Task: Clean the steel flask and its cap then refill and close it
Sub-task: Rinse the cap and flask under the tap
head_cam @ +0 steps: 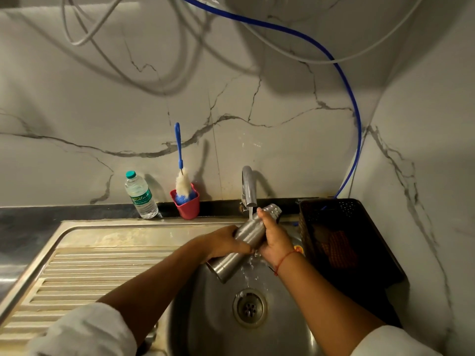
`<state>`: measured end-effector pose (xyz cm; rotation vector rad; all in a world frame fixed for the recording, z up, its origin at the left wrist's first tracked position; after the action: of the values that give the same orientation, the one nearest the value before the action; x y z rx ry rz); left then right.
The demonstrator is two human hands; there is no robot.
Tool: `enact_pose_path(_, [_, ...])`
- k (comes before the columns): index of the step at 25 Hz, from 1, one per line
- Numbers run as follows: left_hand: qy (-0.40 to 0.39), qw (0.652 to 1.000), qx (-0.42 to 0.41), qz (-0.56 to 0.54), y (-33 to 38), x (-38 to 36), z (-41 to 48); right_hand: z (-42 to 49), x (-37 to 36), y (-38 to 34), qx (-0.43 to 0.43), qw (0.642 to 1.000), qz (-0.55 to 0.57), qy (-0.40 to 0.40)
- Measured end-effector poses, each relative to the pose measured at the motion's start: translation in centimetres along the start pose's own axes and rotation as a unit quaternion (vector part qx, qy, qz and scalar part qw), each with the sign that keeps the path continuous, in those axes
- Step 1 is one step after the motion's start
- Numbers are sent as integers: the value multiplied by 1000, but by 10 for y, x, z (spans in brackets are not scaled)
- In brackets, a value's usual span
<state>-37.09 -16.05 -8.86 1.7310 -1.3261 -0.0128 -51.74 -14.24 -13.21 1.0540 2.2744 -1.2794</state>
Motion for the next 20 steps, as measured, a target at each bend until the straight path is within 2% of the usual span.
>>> enact_pose_path(2, [95, 977, 16, 193, -4, 1, 5, 5, -7, 0, -16, 997, -23, 72])
enact_pose_path(3, [129, 963, 27, 233, -4, 0, 4, 3, -11, -3, -27, 996, -23, 79])
enact_pose_path(4, [135, 965, 23, 225, -4, 0, 4, 0, -14, -5, -39, 997, -19, 67])
enact_pose_path(5, [108, 981, 12, 159, -6, 1, 4, -4, -16, -6, -45, 998, -19, 41])
enact_pose_path(6, [58, 997, 4, 52, -5, 2, 1, -7, -15, -6, -47, 999, -16, 13])
enact_pose_path(7, [-4, 997, 7, -73, -4, 3, -4, -10, -14, -8, -41, 999, -2, -24])
enact_pose_path(9, [-83, 960, 34, -264, -6, 6, -13, -13, -14, -10, -20, 994, 32, -102])
enact_pose_path(10, [-93, 950, 42, -296, -8, 6, -14, -13, -16, -10, -14, 994, 28, -105])
enact_pose_path(11, [-85, 956, 39, -278, -8, 6, -13, -8, -17, -9, -4, 997, 2, -75])
enact_pose_path(12, [-54, 978, 27, -202, -9, 6, -10, -2, -16, -5, 2, 999, -21, -28])
enact_pose_path(13, [-14, 997, 15, -75, -7, 6, -6, 1, -17, -3, 5, 999, -38, 37])
enact_pose_path(15, [83, 986, 11, 147, -4, 5, -2, 7, -15, -1, 12, 988, -56, 144])
enact_pose_path(16, [113, 976, 9, 183, -3, 4, -1, 10, -13, -2, 11, 988, -50, 147])
enact_pose_path(17, [110, 980, 1, 167, -4, 3, 1, 8, -12, -3, -1, 993, -33, 116])
enact_pose_path(18, [80, 992, -12, 93, -4, 3, 2, 2, -12, -4, -16, 997, -18, 69])
enact_pose_path(20, [-11, 993, -14, -120, 0, 4, -3, -5, -9, -11, -9, 1000, 19, -22])
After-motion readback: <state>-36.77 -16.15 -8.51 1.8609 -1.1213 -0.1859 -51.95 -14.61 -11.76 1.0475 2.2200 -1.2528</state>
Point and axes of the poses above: each hand's wrist, its own z-axis towards the middle knuckle, its own x-axis out of the back of the hand, y = z × x, the point moved 2 cm from there along z, towards the middle knuckle, and after that the axes turned 5 degrees about -y, right-handed, at the moved point
